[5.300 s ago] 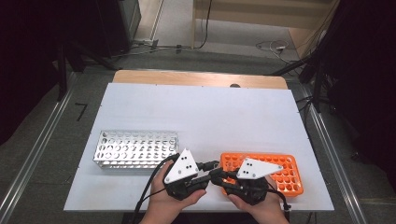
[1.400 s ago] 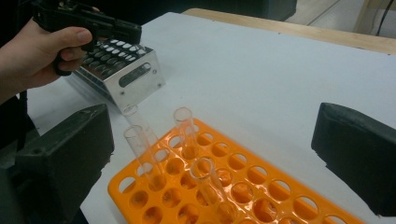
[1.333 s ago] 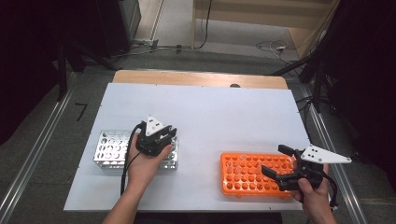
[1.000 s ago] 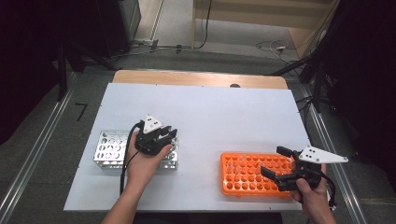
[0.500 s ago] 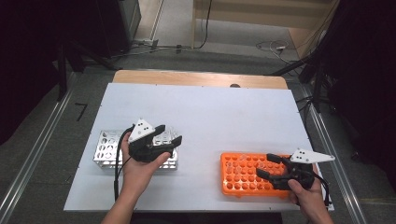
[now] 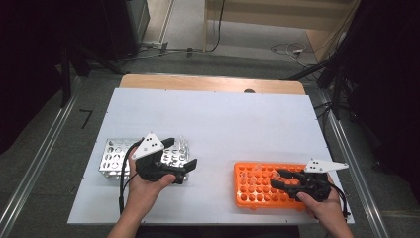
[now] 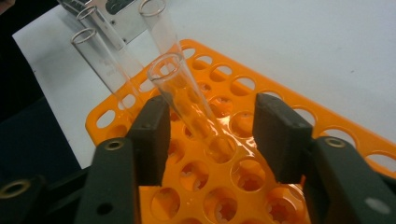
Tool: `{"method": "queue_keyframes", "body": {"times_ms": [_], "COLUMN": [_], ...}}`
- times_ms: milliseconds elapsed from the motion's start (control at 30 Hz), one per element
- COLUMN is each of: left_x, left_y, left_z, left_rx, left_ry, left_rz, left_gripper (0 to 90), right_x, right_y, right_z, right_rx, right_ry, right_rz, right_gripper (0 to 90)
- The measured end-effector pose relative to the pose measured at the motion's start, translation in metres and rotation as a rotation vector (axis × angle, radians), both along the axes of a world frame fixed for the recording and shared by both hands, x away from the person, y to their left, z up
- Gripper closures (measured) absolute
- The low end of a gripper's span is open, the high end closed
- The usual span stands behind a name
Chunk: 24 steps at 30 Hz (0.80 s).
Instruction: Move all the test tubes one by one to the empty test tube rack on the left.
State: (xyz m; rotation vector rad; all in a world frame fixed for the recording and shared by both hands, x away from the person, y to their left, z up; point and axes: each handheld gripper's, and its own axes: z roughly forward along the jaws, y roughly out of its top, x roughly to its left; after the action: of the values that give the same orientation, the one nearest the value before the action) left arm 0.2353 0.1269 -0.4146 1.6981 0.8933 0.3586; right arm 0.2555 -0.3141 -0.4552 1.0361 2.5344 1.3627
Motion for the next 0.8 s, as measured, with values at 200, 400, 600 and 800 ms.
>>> {"method": "queue_keyframes", "body": {"times_ms": [200,400,600,800], "left_x": [-0.001,-0.001,-0.001,-0.002], "left_y": [-0.001,-0.002,-0.001,-0.003], "left_z": [0.001,0.0,0.001,0.002], "left_rx": [0.012,0.012,0.012,0.013], "left_ry": [0.005,0.008,0.011,0.009], "left_rz": [-0.003,-0.005,0.0,-0.006], "left_gripper": [0.0,0.0,0.0,0.0], "right_x": [-0.001,-0.002,-0.004,-0.004], "right_y": [0.005,0.009,0.012,0.013], "right_z": [-0.001,-0.003,-0.005,-0.005], "right_rx": [-0.05,-0.1,-0.145,-0.166], "right_ry": [-0.014,-0.018,-0.039,-0.065], "right_rz": [-0.007,-0.012,-0.008,-0.007], "right_gripper": [57.0,60.7,62.9,67.4]}}
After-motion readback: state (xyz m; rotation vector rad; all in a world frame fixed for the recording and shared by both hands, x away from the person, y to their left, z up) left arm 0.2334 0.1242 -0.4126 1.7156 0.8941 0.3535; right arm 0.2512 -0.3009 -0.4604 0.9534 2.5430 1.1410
